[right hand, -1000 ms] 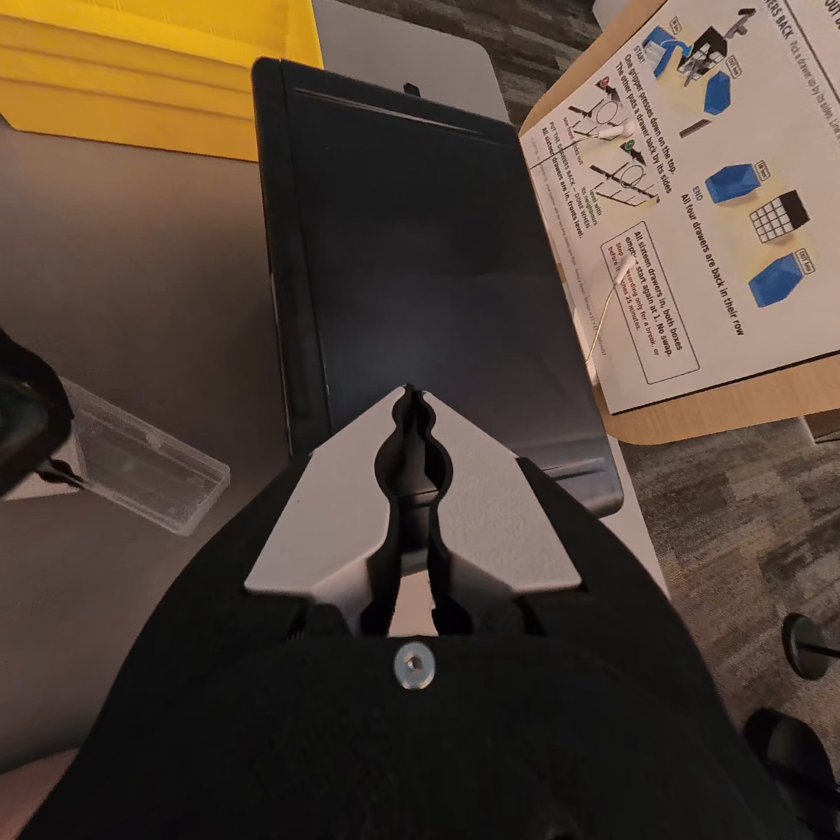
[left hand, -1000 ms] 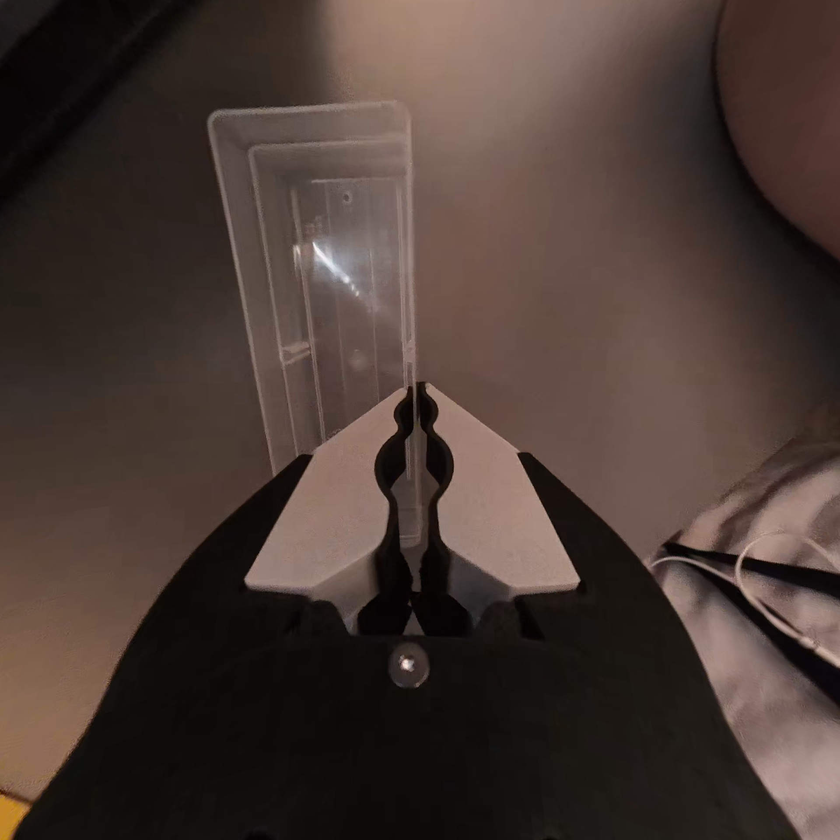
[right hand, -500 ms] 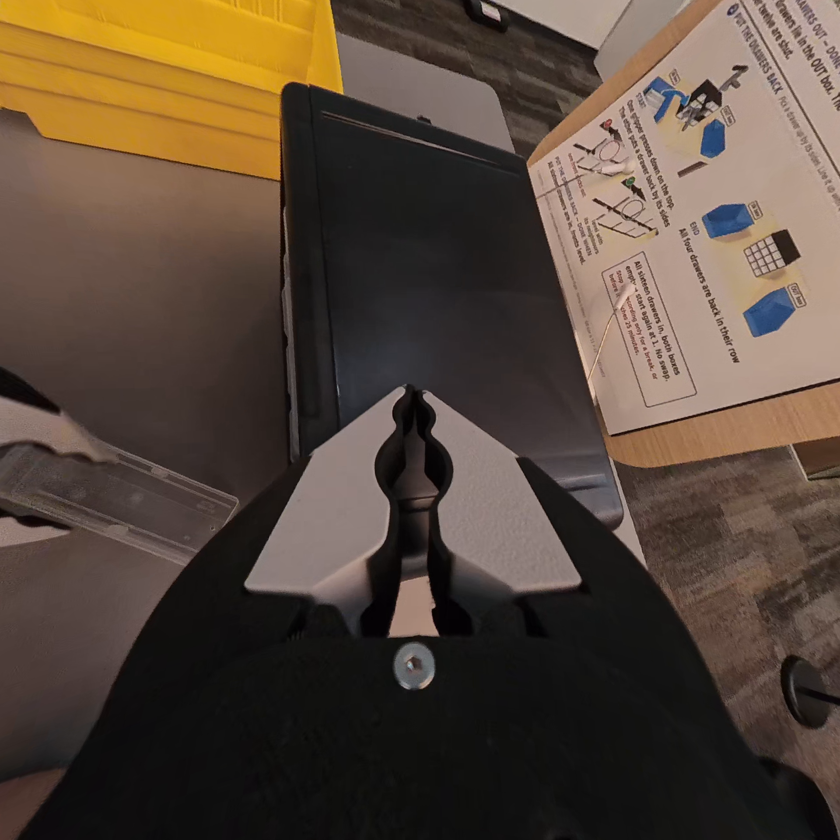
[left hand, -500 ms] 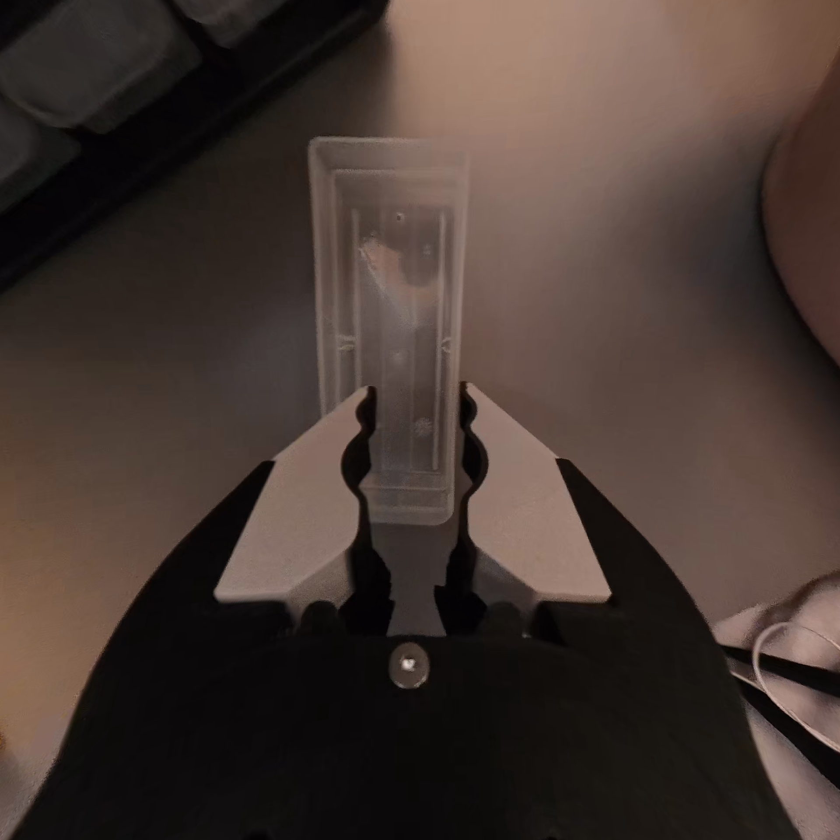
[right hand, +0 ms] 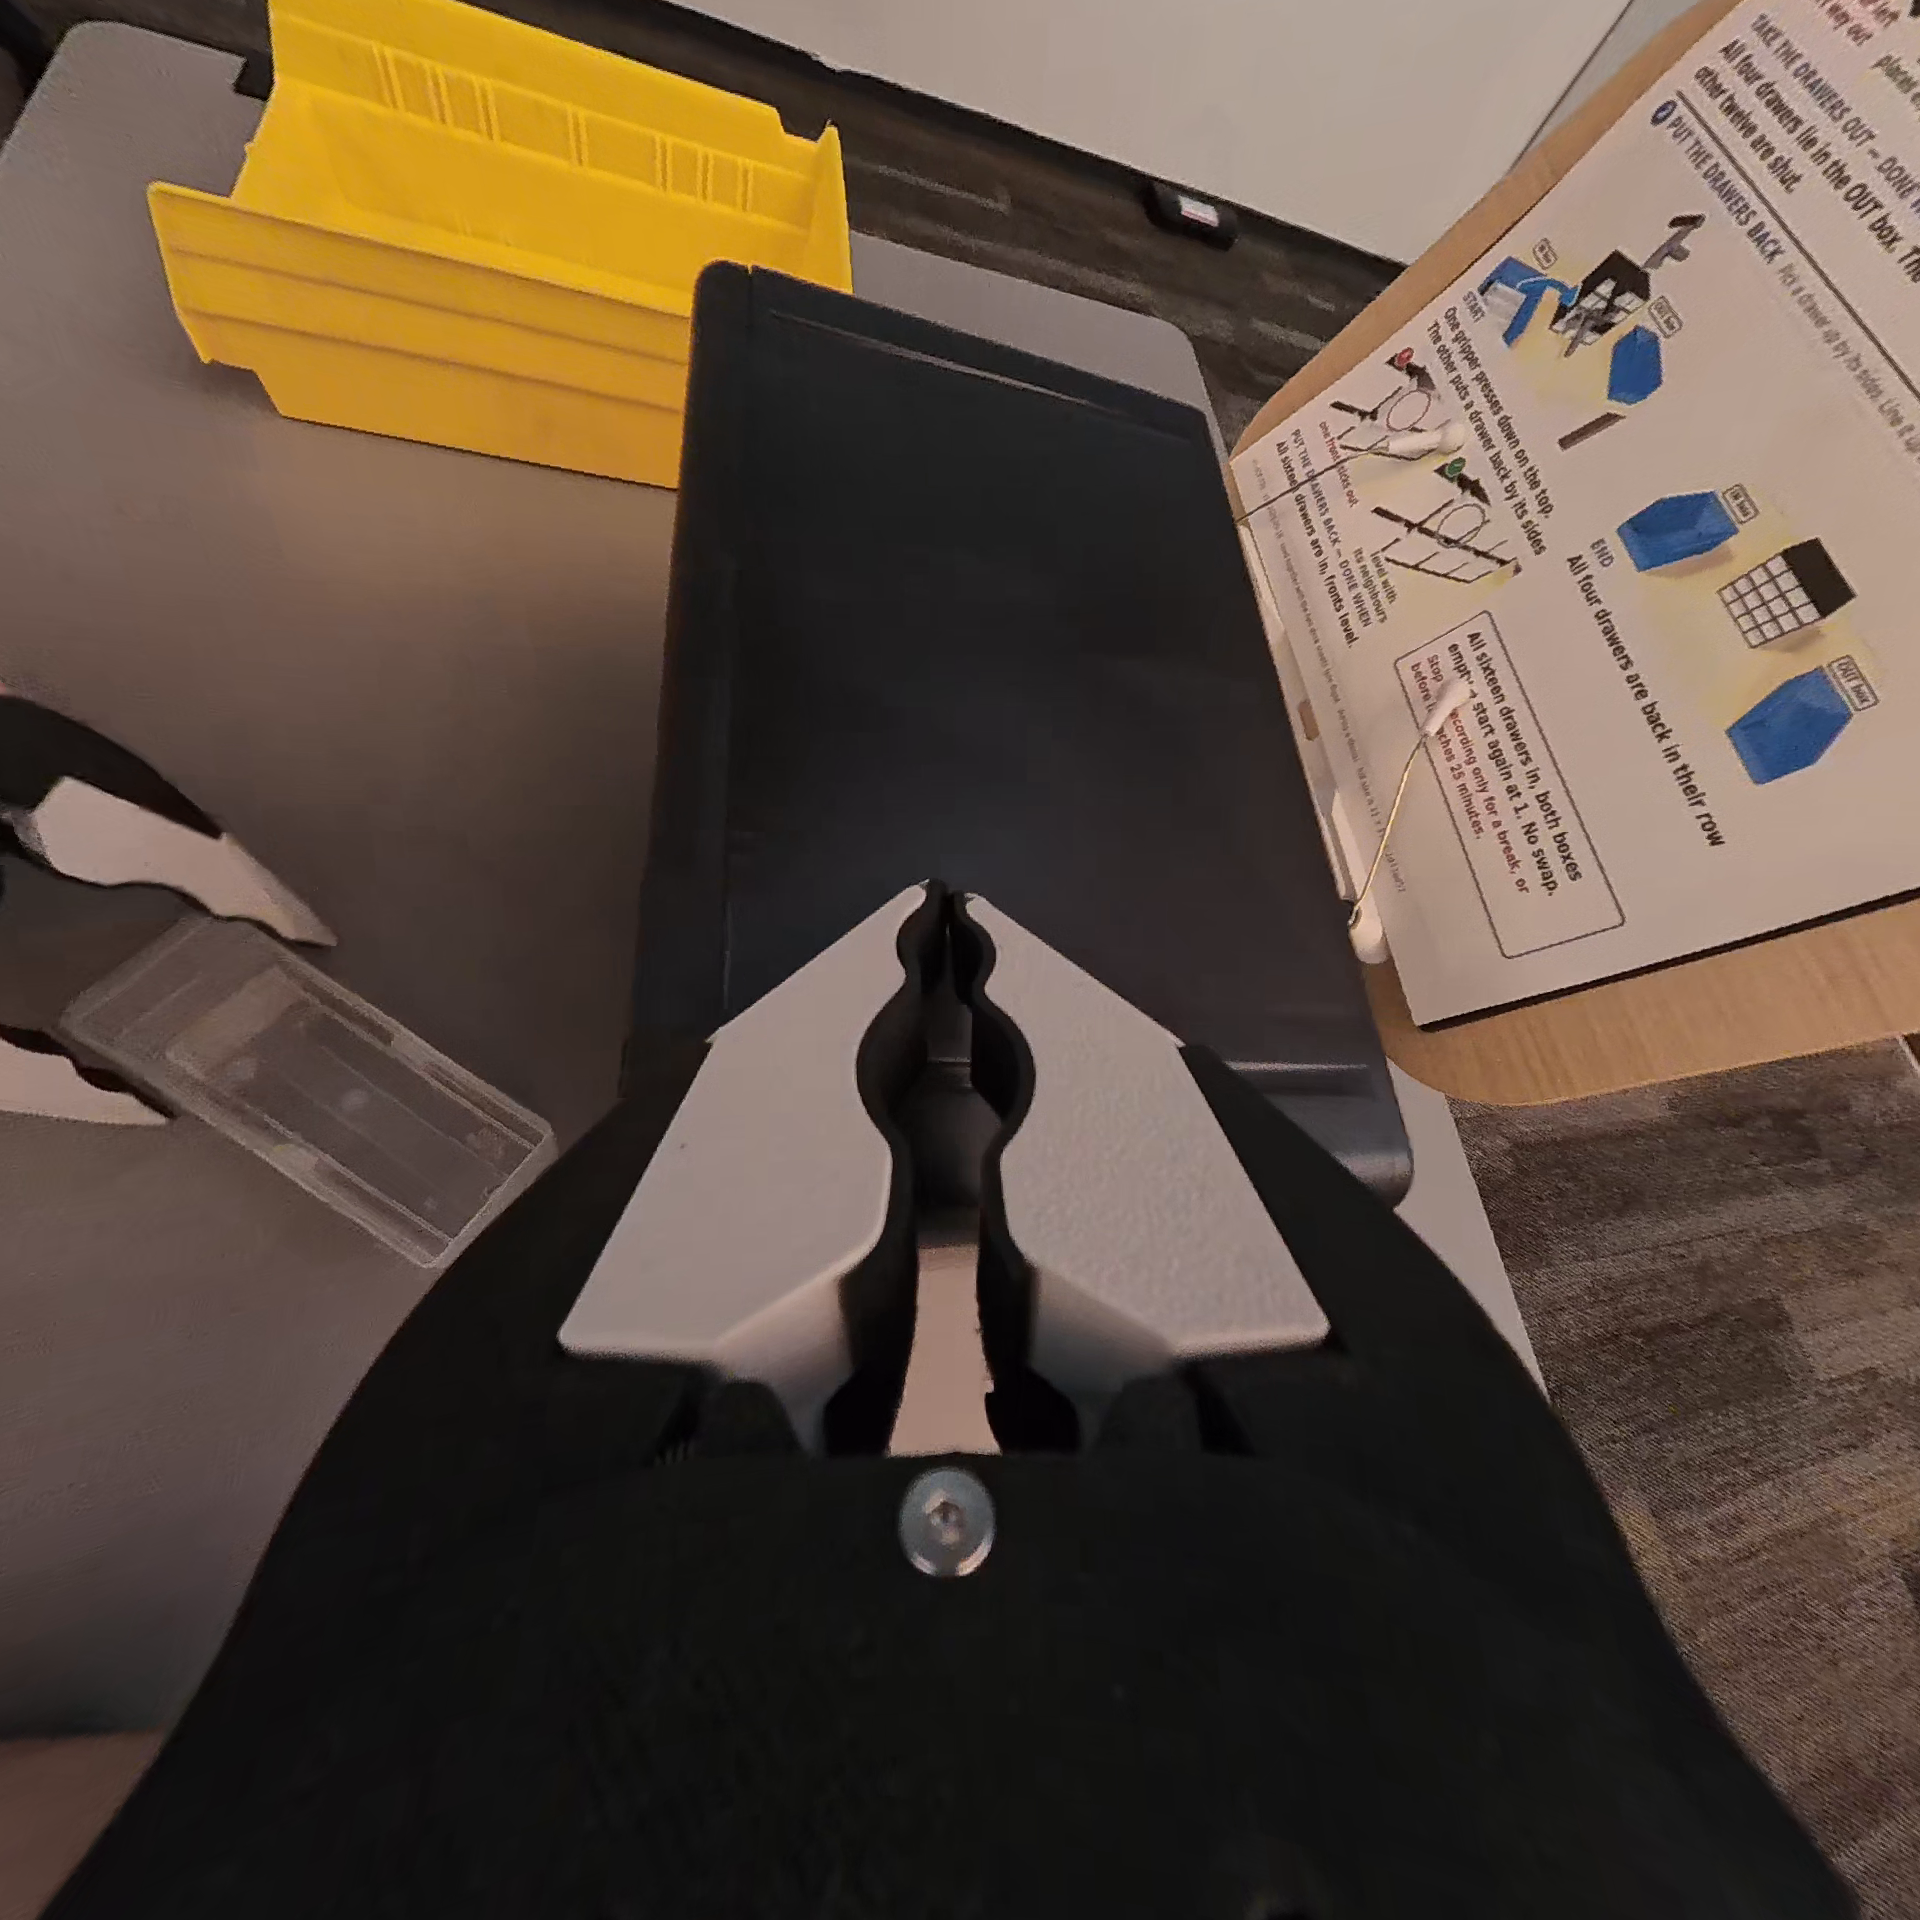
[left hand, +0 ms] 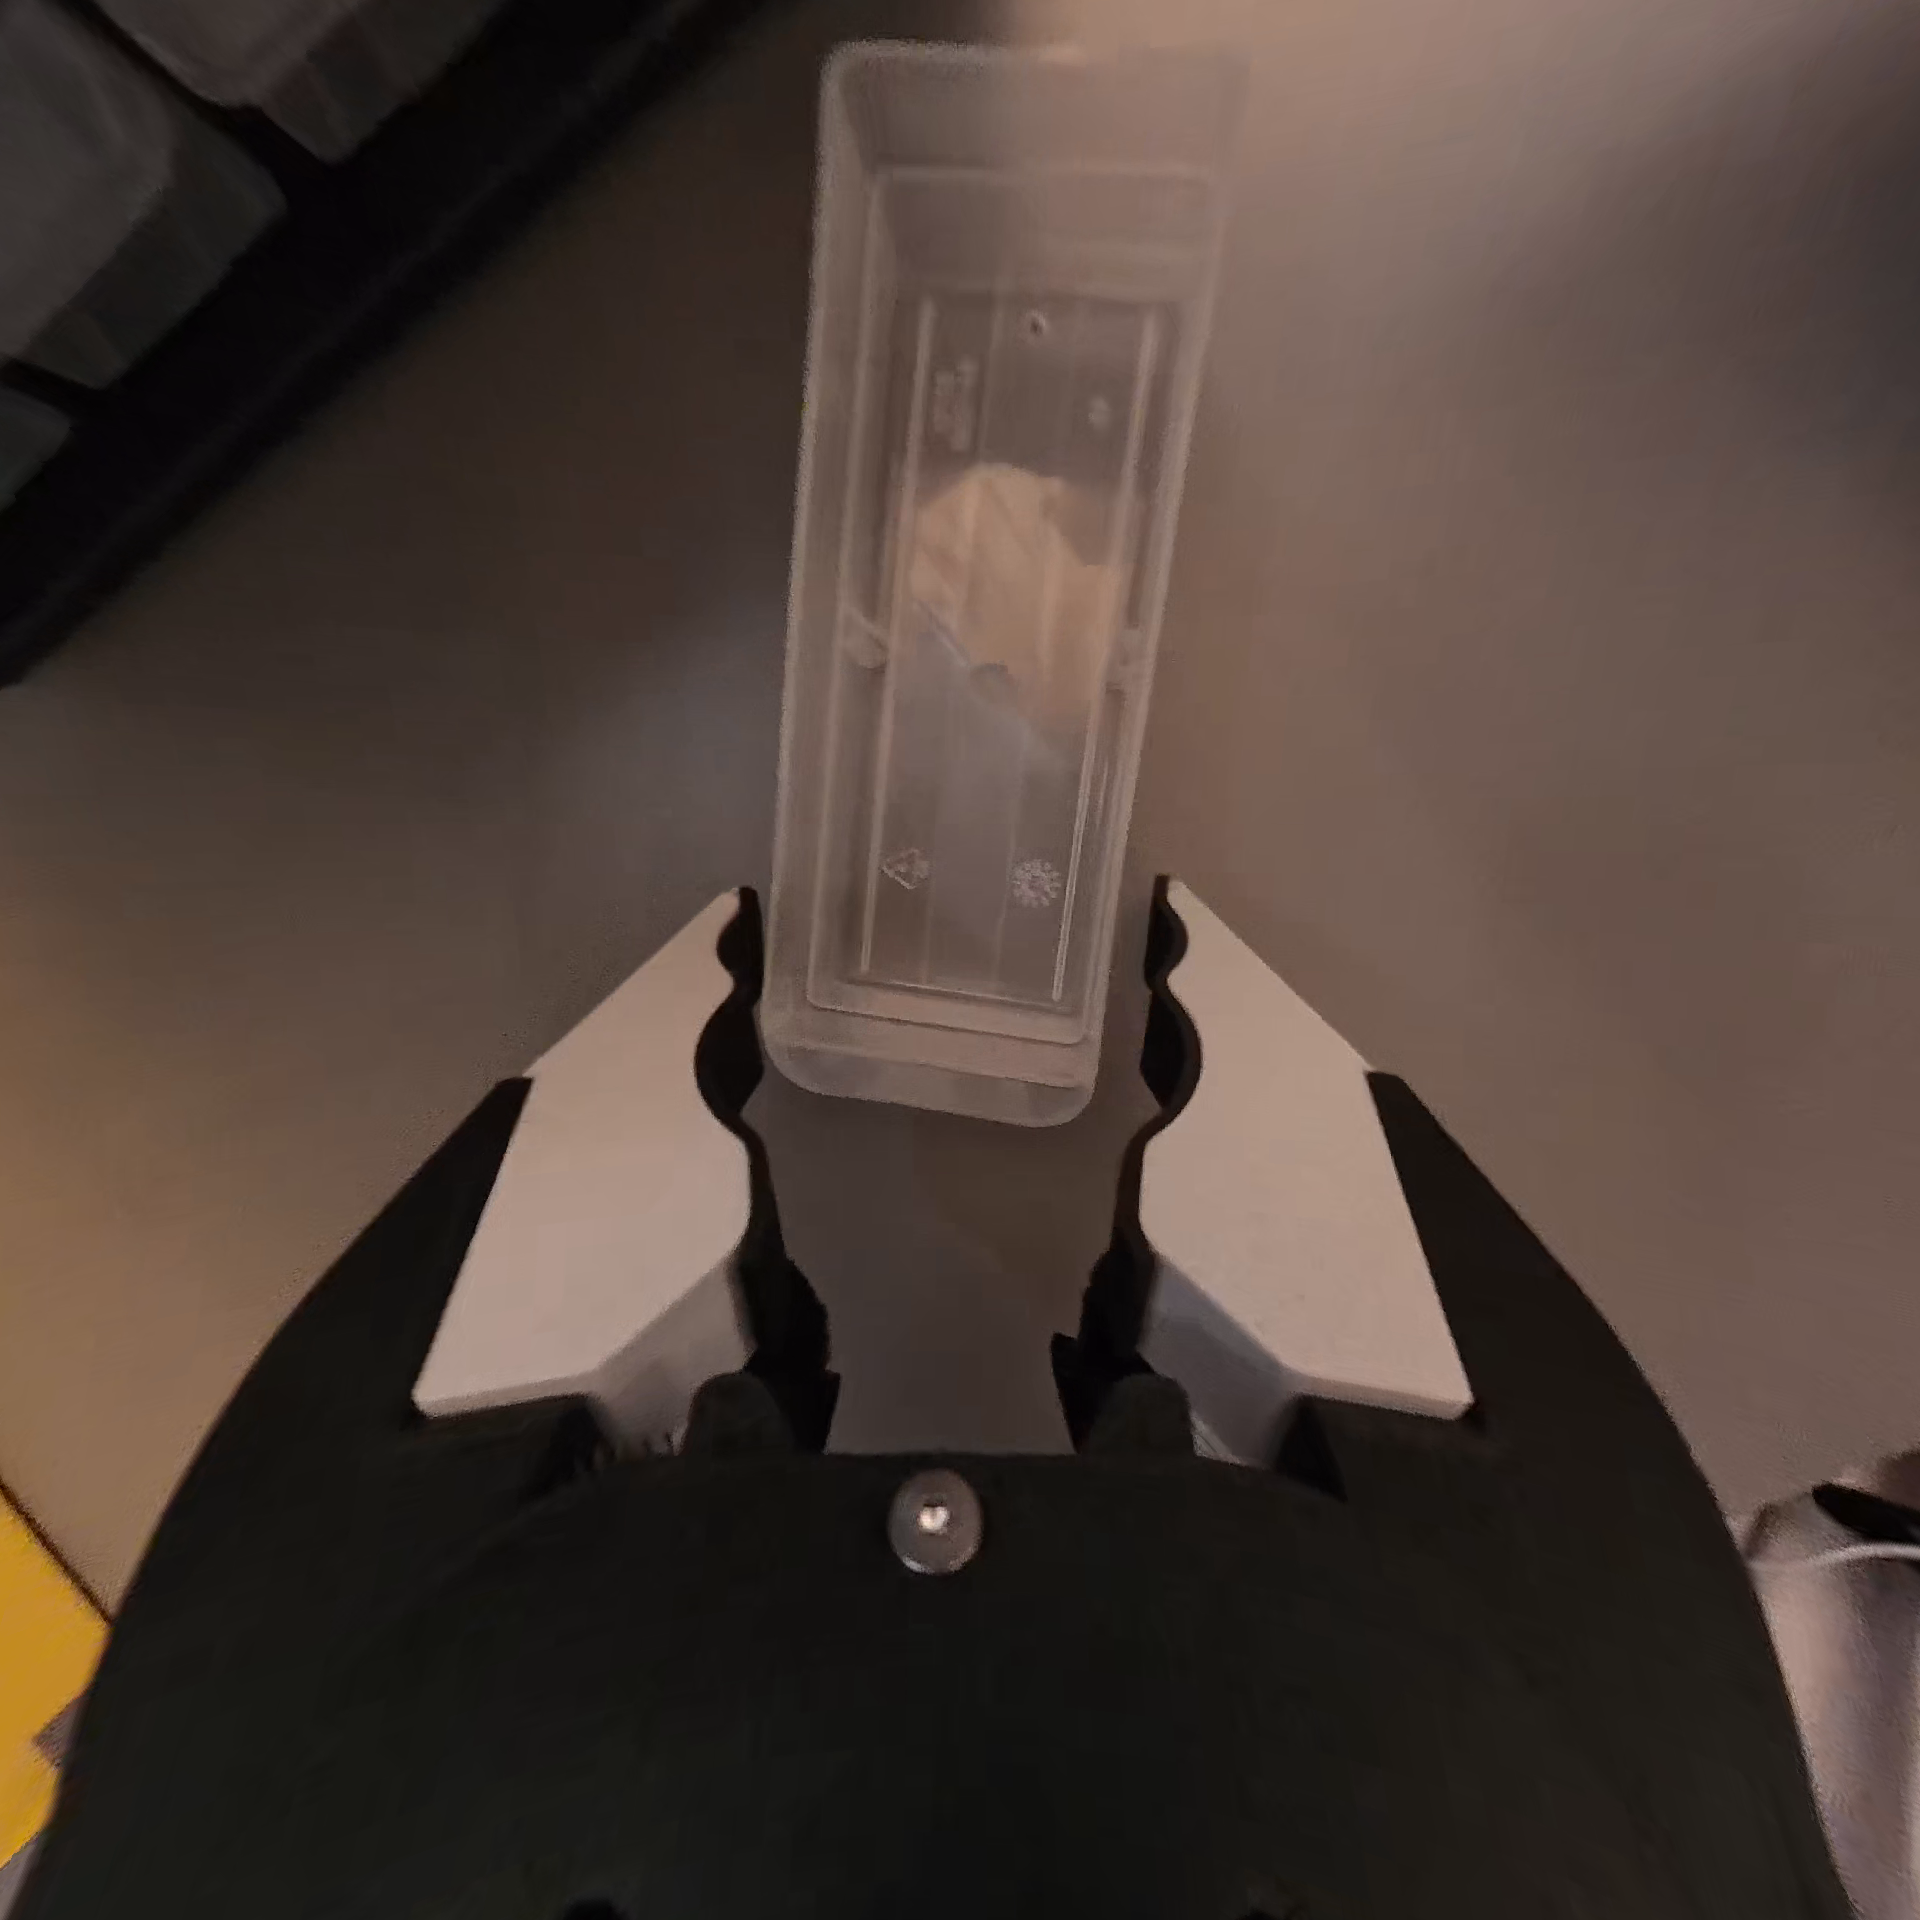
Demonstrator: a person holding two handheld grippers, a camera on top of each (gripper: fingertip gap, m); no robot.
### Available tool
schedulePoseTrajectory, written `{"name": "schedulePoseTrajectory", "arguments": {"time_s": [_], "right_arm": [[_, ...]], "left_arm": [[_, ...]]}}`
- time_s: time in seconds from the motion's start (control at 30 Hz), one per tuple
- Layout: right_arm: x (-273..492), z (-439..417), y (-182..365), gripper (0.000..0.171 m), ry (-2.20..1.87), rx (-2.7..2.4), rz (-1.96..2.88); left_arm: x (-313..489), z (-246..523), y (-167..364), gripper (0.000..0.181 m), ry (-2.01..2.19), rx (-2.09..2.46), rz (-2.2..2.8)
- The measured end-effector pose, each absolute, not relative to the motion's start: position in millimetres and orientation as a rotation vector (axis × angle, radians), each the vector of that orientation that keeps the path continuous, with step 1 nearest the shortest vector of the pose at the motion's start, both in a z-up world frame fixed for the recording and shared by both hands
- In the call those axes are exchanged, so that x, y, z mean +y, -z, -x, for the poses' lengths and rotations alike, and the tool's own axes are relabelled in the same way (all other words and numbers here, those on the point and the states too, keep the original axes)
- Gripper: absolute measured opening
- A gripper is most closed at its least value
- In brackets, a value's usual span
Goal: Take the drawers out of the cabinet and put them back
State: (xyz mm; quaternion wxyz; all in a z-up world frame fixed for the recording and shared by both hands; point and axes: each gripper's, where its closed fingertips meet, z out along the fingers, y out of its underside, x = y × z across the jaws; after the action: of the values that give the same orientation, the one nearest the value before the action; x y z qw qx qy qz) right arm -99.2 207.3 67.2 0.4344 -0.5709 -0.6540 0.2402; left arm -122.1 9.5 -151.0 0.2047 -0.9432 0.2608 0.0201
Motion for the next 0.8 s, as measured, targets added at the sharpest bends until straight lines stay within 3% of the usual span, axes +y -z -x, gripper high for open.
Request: {"name": "schedulePoseTrajectory", "arguments": {"time_s": [0.07, 0.47, 0.7, 0.8], "right_arm": [[206, 101, -65, 0.0, -0.622, -1.643, 1.423], [209, 98, -62, 0.0, -0.698, -1.625, 1.479], [209, 97, -62, 0.001, -0.7, -1.618, 1.479], [209, 97, -62, 0.0, -0.716, -1.614, 1.48]], "left_arm": [[6, 122, 156, 0.065, -0.066, 0.786, 2.648], [23, 122, 114, 0.064, -0.139, 0.666, 2.627], [40, 95, 92, 0.064, 0.201, 0.397, 2.664], [50, 99, 85, 0.064, 0.155, 0.348, 2.641]]}}
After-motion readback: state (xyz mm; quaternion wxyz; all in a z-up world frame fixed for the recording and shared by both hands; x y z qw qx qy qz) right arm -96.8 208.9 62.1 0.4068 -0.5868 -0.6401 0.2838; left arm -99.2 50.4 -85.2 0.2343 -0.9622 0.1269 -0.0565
